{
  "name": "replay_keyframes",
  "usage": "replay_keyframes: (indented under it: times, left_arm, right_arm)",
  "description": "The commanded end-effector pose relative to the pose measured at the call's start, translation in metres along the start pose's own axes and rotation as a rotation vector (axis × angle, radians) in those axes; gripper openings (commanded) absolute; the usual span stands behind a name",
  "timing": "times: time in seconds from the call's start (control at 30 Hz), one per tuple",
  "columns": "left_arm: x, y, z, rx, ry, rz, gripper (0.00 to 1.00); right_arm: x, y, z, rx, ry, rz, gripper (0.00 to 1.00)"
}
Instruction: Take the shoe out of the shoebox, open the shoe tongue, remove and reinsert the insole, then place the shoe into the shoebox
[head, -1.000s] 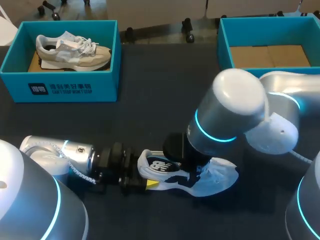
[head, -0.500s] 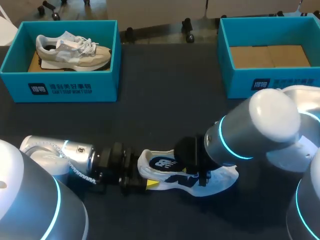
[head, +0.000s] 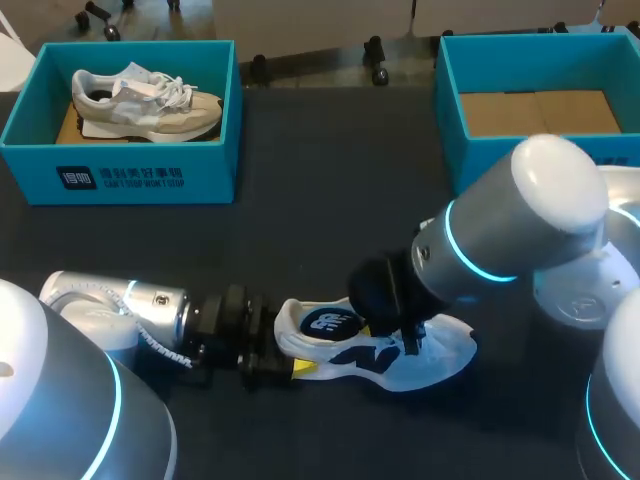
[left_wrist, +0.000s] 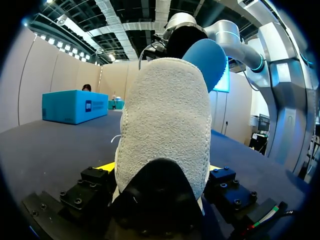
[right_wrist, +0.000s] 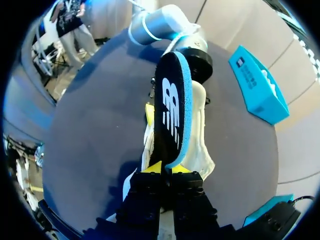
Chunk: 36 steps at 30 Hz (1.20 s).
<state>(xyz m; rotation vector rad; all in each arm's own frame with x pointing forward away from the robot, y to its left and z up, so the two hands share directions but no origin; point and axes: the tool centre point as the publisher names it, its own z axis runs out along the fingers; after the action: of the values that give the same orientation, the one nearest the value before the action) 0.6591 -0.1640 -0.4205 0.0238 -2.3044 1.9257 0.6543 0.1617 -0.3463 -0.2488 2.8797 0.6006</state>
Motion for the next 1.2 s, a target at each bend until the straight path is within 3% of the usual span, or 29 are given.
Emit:
replay_keyframes:
  times: [0.03, 0.2, 0.27, 0.4, 1.03, 1.2]
  left_arm:
    - [-0.001, 0.002, 0.001, -0.001, -0.001, -0.001, 0.00]
    - [-0.001, 0.002, 0.001, -0.001, -0.001, -0.001, 0.00]
    - [-0.001, 0.002, 0.001, -0.001, -0.001, -0.001, 0.00]
    - [-0.001, 0.002, 0.001, -0.001, -0.001, -0.001, 0.00]
    - [-0.001, 0.002, 0.001, -0.001, -0.001, -0.001, 0.00]
    - [-0.001, 0.002, 0.001, -0.001, -0.001, -0.001, 0.00]
  right_arm:
    - [-0.009, 0.007, 0.008, 0.002, 0.078, -0.020, 0.00]
    - [-0.009, 0.011, 0.009, 0.010, 0.100, -0.038, 0.00]
    - [-0.008, 0.013, 0.008, 0.012, 0.105, -0.042, 0.20]
    - [-0.007, 0.015, 0.003, 0.022, 0.105, -0.050, 0.36]
    - [-0.015, 0.010, -0.029, 0.066, 0.122, -0.026, 0.44]
    - [-0.022, 0.009, -0.034, 0.052, 0.133, -0.029, 0.42]
